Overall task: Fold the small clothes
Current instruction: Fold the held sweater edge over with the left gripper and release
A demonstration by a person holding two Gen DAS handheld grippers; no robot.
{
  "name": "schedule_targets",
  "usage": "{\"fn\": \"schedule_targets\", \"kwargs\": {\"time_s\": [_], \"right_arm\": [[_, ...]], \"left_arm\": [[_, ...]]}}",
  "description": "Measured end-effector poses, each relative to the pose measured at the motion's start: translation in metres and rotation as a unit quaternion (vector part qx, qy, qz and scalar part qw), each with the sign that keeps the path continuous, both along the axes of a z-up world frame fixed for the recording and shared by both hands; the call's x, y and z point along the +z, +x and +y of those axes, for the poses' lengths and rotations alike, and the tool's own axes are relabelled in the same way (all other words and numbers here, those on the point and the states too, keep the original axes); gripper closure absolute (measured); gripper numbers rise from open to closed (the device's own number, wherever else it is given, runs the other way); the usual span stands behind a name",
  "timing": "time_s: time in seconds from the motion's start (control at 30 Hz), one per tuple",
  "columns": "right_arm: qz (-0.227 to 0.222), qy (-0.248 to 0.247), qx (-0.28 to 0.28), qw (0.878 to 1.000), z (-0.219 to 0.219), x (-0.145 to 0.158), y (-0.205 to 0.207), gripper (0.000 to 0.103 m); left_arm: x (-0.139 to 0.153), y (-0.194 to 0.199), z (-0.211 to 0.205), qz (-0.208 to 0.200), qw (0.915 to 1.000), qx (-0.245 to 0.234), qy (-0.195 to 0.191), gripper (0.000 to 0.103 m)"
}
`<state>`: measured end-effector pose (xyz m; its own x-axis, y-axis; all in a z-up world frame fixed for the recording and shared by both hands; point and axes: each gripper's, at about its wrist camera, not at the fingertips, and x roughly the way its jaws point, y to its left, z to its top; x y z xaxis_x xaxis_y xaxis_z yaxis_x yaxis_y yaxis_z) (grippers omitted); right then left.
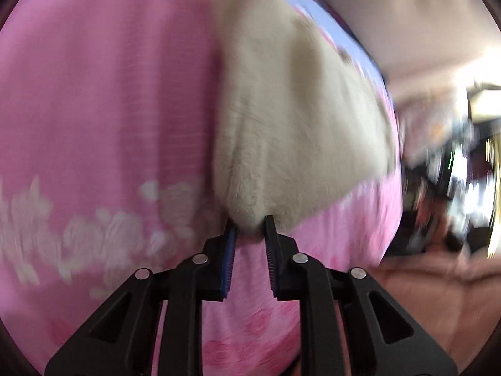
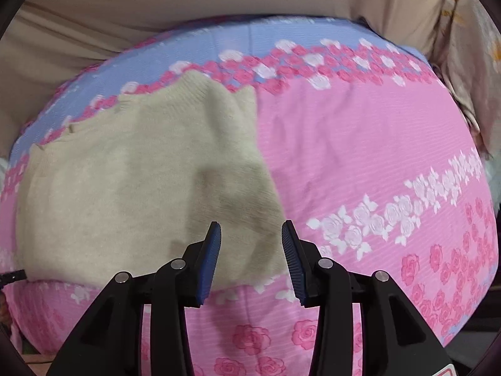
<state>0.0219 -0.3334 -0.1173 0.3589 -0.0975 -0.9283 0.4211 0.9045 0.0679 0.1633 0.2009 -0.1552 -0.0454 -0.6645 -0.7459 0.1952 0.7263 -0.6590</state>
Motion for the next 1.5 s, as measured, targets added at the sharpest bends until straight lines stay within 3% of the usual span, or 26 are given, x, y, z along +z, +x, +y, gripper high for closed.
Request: {"fn": "schedule_targets", "kwargs": {"time_s": [0.03, 0.07, 0.1, 0.17, 0.23, 0.3, 0.37, 0.43, 0.47, 0.5, 0.57, 0.6, 0.7, 0.8, 0.93, 1.0, 1.07, 1.17, 1.23, 1.27, 1.3, 1.37, 1.43, 1.5], "right_arm": [[-0.011, 0.012, -0.005, 1.000, 0.000, 0.002, 0.000, 0.064], [-0.022, 0.022, -0.009, 0.999, 0.001, 0.005, 0.002, 0.064], [-0.028, 0.026, -0.005, 0.999, 0.004, 0.006, 0.006, 0.064], [-0.030, 0.026, 0.011, 0.999, 0.013, 0.008, 0.017, 0.064], [-0.036, 0.028, 0.021, 0.999, 0.020, 0.011, 0.023, 0.064], [-0.042, 0.038, 0.024, 0.998, 0.024, 0.013, 0.024, 0.064], [-0.042, 0.043, 0.027, 0.998, 0.029, 0.012, 0.023, 0.064], [-0.039, 0.048, 0.026, 0.998, 0.032, 0.011, 0.019, 0.063], [-0.038, 0.053, 0.026, 0.998, 0.033, 0.009, 0.017, 0.063], [-0.037, 0.055, 0.024, 0.998, 0.035, 0.008, 0.016, 0.063], [-0.040, 0.064, 0.021, 0.997, 0.037, 0.007, 0.011, 0.063], [-0.043, 0.067, 0.020, 0.997, 0.039, 0.008, 0.009, 0.063], [-0.053, 0.073, 0.028, 0.996, 0.042, 0.014, 0.004, 0.063], [-0.065, 0.080, 0.034, 0.994, 0.043, 0.023, 0.002, 0.063], [-0.092, 0.086, 0.034, 0.991, 0.038, 0.042, -0.003, 0.063], [-0.101, 0.083, 0.033, 0.991, 0.031, 0.050, -0.008, 0.063], [-0.106, 0.082, 0.027, 0.991, 0.020, 0.053, -0.015, 0.062], [-0.102, 0.083, 0.011, 0.991, 0.000, 0.047, -0.026, 0.061], [-0.096, 0.082, -0.004, 0.992, -0.014, 0.039, -0.034, 0.061], [-0.093, 0.085, -0.012, 0.992, -0.021, 0.035, -0.038, 0.061], [-0.086, 0.089, -0.023, 0.992, -0.030, 0.031, -0.041, 0.061], [-0.080, 0.101, -0.030, 0.991, -0.038, 0.030, -0.046, 0.061], [-0.098, 0.119, -0.016, 0.988, -0.039, 0.040, -0.047, 0.060], [-0.106, 0.130, 0.006, 0.986, -0.031, 0.047, -0.040, 0.049]], "left_arm": [[0.008, -0.005, 0.000, -0.013, 0.9996, 0.023, -0.010, 0.079], [0.017, -0.009, -0.003, -0.033, 0.9985, 0.043, -0.008, 0.050], [0.026, -0.015, -0.008, -0.055, 0.9959, 0.072, 0.008, 0.010], [0.032, -0.024, -0.019, -0.072, 0.9910, 0.113, 0.011, 0.005], [0.022, -0.026, -0.030, -0.040, 0.9883, 0.147, -0.002, 0.005], [0.003, -0.024, -0.033, 0.016, 0.9796, 0.200, 0.008, 0.005], [0.001, -0.029, -0.036, 0.015, 0.9672, 0.253, 0.011, 0.005], [0.004, -0.029, -0.044, 0.022, 0.9635, 0.266, 0.016, 0.015], [0.004, -0.029, -0.047, 0.027, 0.9606, 0.276, 0.024, 0.031], [0.004, -0.028, -0.051, 0.028, 0.9570, 0.286, 0.040, 0.058], [0.007, -0.027, -0.047, 0.032, 0.9511, 0.304, 0.043, 0.079], [0.014, -0.027, -0.044, 0.027, 0.9479, 0.315, 0.039, 0.083], [0.077, -0.025, -0.057, -0.066, 0.9596, 0.271, 0.035, 0.088], [0.132, -0.019, -0.093, -0.132, 0.9686, 0.210, 0.015, 0.089], [0.198, -0.018, -0.178, -0.202, 0.9743, 0.096, -0.028, 0.091], [0.209, -0.026, -0.226, -0.219, 0.9743, 0.035, -0.041, 0.091], [0.205, -0.035, -0.267, -0.224, 0.9737, -0.016, -0.039, 0.091], [0.176, -0.049, -0.331, -0.206, 0.9744, -0.088, -0.017, 0.091], [0.136, -0.057, -0.376, -0.185, 0.9725, -0.141, 0.018, 0.083], [0.116, -0.060, -0.390, -0.165, 0.9721, -0.162, 0.042, 0.075], [0.095, -0.063, -0.400, -0.139, 0.9718, -0.177, 0.071, 0.074], [0.071, -0.072, -0.398, -0.102, 0.9755, -0.170, 0.095, 0.073], [0.085, -0.079, -0.375, -0.113, 0.9817, -0.139, 0.065, 0.065], [0.104, -0.082, -0.357, -0.133, 0.9820, -0.123, 0.053, 0.036]]}}
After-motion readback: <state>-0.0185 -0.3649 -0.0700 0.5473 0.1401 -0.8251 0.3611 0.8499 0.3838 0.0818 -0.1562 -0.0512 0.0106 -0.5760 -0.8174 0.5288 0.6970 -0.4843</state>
